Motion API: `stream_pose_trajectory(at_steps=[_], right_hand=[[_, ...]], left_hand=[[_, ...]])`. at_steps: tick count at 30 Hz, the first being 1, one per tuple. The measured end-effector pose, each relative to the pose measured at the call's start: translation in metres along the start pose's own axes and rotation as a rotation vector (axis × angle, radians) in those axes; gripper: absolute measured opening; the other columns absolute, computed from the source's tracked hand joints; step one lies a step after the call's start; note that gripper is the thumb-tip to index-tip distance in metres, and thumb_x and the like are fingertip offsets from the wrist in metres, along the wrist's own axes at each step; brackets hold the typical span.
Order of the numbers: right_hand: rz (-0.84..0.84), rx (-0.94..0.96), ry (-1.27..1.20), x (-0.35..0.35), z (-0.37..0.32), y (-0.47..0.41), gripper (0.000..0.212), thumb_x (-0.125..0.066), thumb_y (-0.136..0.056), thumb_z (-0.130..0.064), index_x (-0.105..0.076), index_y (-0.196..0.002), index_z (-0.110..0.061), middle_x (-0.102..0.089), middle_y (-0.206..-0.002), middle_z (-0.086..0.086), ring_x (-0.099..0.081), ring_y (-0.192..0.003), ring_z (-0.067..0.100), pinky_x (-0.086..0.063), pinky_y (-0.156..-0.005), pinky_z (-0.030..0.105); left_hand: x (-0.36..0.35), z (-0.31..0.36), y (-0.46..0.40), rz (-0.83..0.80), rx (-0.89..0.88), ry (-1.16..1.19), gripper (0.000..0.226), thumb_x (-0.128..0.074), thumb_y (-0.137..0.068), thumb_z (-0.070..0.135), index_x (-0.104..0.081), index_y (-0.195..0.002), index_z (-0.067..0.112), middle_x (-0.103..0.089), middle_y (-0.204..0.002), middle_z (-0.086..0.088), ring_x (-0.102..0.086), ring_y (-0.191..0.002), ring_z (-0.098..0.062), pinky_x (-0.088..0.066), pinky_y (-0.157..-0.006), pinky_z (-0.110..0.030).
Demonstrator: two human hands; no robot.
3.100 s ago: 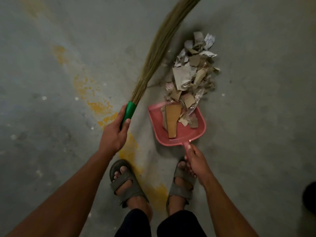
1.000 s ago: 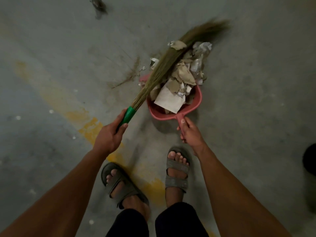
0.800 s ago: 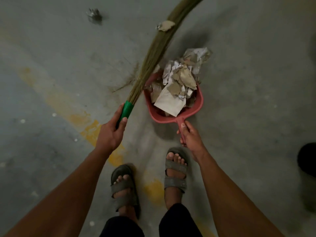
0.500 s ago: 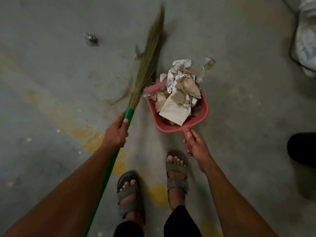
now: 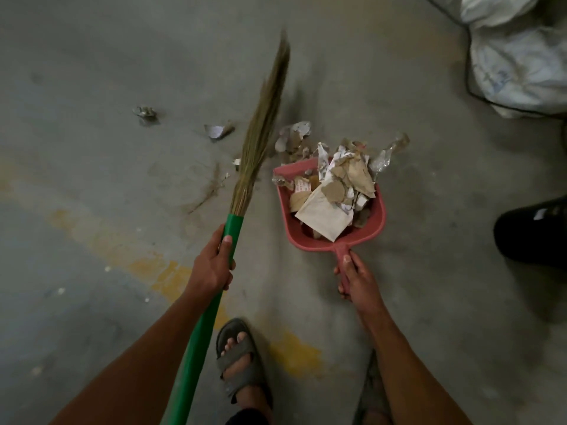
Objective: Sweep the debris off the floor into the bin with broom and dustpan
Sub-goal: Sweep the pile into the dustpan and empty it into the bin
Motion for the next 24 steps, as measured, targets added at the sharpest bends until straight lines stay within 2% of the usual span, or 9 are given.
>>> stream_pose_trajectory(at_steps=[3,7,12,16,19,24], right_hand=[[0.019,0.014,-0.047,0.023,-0.007,0.001,0.029,-0.049,-0.113,-0.033,-0.063,-0.137,-0.026,-0.061,-0.091,0.003,-0.046,-0.054,0.011,-0.038,-0.046,0.02],[0.032,0.042,-0.098,0.076,-0.017,0.005,0.024,-0.049,-0.113,-0.031,-0.066,-0.13,-0.031,-0.06,-0.087,0.001,-0.044,-0.053,0.01,-0.036,-0.046,0.021],[0.068,0.081,-0.066,0.185,-0.029,0.022,0.022,-0.048,-0.113,-0.028,-0.068,-0.122,-0.032,-0.058,-0.085,0.003,-0.043,-0.051,0.01,-0.034,-0.045,0.022],[0.154,0.06,-0.032,0.286,-0.029,0.039,0.029,-0.049,-0.113,-0.03,-0.064,-0.138,-0.033,-0.061,-0.083,0.001,-0.043,-0.052,0.011,-0.036,-0.045,0.021],[0.237,0.053,-0.042,0.354,-0.032,0.055,0.034,-0.049,-0.112,-0.03,-0.062,-0.143,-0.026,-0.061,-0.084,0.002,-0.041,-0.051,0.01,-0.035,-0.045,0.02],[0.375,0.075,-0.065,0.446,-0.044,0.08,0.026,-0.047,-0.113,-0.027,-0.065,-0.131,-0.021,-0.059,-0.087,0.007,-0.04,-0.049,0.011,-0.031,-0.043,0.023]], left_hand=[[-0.03,0.022,0.014,-0.026,-0.027,-0.014,0.048,-0.038,-0.111,0.051,-0.032,-0.159,0.049,-0.064,-0.084,-0.015,-0.059,-0.058,-0.022,-0.052,-0.049,-0.034],[-0.088,0.046,0.031,-0.051,-0.054,-0.015,0.049,-0.038,-0.111,0.051,-0.033,-0.16,0.048,-0.063,-0.084,-0.016,-0.058,-0.058,-0.023,-0.052,-0.05,-0.036],[-0.183,0.073,0.054,-0.062,-0.05,0.028,0.048,-0.039,-0.111,0.05,-0.034,-0.16,0.047,-0.064,-0.084,-0.017,-0.059,-0.057,-0.023,-0.052,-0.049,-0.035],[-0.261,0.09,0.074,-0.093,-0.011,0.039,0.049,-0.039,-0.112,0.047,-0.033,-0.161,0.044,-0.064,-0.087,-0.019,-0.058,-0.058,-0.024,-0.052,-0.05,-0.035],[-0.311,0.106,0.092,-0.128,0.0,0.026,0.05,-0.04,-0.112,0.046,-0.033,-0.162,0.042,-0.063,-0.087,-0.019,-0.057,-0.057,-0.024,-0.05,-0.045,-0.031],[-0.375,0.124,0.115,-0.209,0.012,-0.064,0.051,-0.039,-0.112,0.045,-0.032,-0.163,0.039,-0.065,-0.088,-0.02,-0.058,-0.055,-0.023,-0.049,-0.044,-0.03]])
Point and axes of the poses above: each hand's wrist, its own y-axis away from the middle knuckle, its own x-axis out of the back of the hand, z = x × y, the point moved 8 cm from there along -y, towards the middle knuckle
